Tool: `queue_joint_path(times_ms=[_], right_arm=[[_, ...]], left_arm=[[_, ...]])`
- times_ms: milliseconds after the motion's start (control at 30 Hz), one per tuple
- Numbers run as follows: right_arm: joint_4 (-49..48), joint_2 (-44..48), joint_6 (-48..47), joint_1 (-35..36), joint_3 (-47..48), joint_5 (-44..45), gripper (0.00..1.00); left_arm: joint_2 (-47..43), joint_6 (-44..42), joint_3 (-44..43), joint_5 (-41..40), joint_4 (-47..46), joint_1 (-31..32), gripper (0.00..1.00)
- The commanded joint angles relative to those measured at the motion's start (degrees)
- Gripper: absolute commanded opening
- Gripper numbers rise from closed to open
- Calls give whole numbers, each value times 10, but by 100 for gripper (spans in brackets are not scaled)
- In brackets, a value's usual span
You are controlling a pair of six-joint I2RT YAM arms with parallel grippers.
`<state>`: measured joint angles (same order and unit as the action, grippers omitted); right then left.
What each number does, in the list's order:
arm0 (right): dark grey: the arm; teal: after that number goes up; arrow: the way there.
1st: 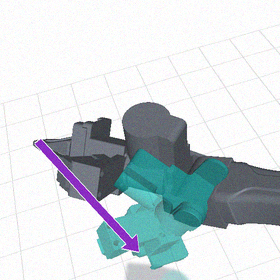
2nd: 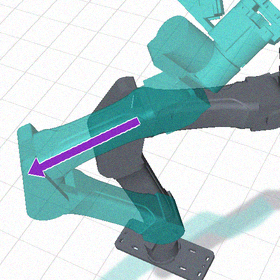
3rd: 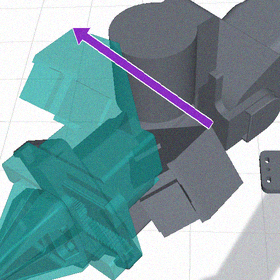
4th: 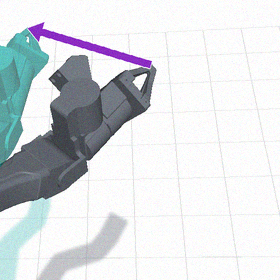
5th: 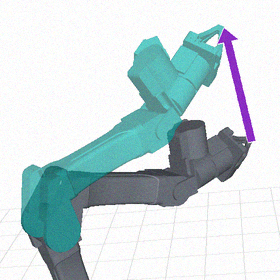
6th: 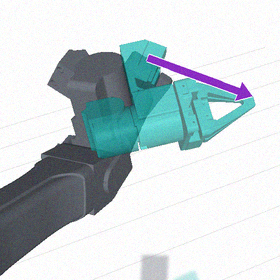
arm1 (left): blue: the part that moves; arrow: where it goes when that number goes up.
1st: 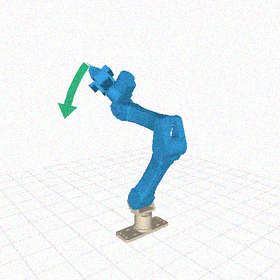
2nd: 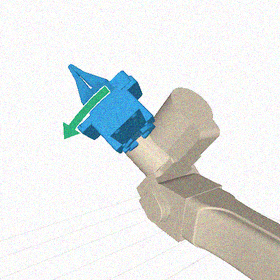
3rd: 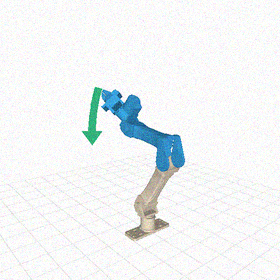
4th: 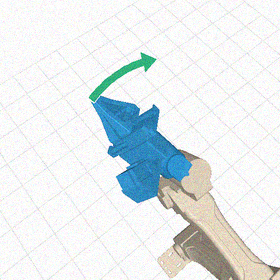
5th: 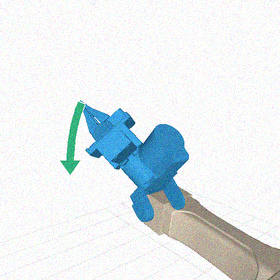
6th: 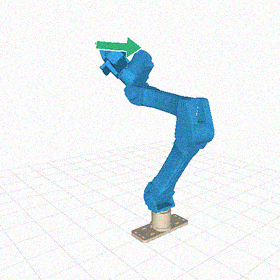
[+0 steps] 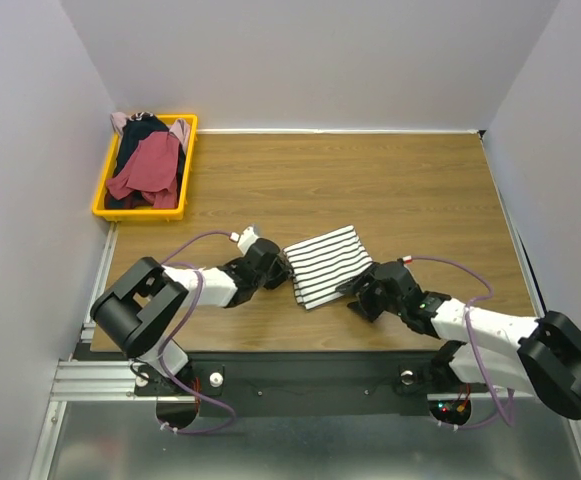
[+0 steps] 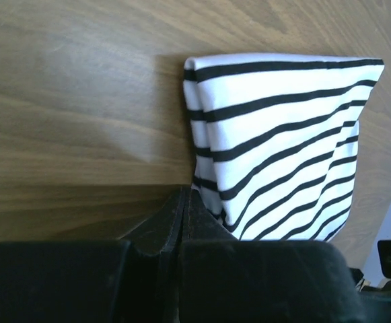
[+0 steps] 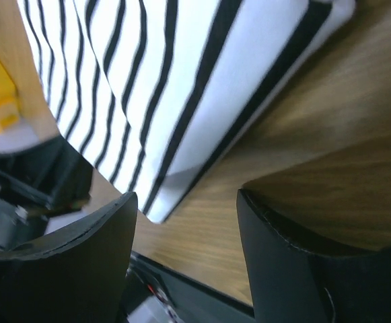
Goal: Fold and stack the tank tops
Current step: Neatly place the folded tank top to the corner
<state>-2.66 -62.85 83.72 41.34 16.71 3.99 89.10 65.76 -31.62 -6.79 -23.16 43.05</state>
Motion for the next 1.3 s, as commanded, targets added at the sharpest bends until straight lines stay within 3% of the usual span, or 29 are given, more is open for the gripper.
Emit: queue_joint_path(times_ms=[0,167,200,300,433,467,533,733,833,1067,1267], right_arm=[[10,-58,29,2,-3,114,66],[8,-114,15,-7,16,143,51],[7,-118,3,-14,20,145,44],[8,-123,-61,-50,43,142,35],[15,-152,-214,-138,98,89,21],[23,-178,-238,-153,132,80,13],[47,-207,-324,-187,176,59,8],[120,-373,-518,-268,372,-8,1],[155,-424,-568,-299,457,-19,0],[210,-527,-690,-350,615,48,0],[266,-610,-739,-411,741,66,0]], left_arm=[[-54,-5,13,-7,33,4,0],[-97,-22,9,-2,58,4,0],[-115,-26,6,-3,73,4,0],[-161,-44,-1,-14,103,4,0],[-211,-77,-37,-15,143,-2,0],[-222,-97,-48,-14,161,-2,0],[-233,-118,-81,-9,181,-2,0],[-268,-201,-158,19,245,-5,0],[-288,-239,-179,34,263,-9,0],[-319,-302,-196,92,298,-22,0],[-347,-336,-188,130,305,-44,0]])
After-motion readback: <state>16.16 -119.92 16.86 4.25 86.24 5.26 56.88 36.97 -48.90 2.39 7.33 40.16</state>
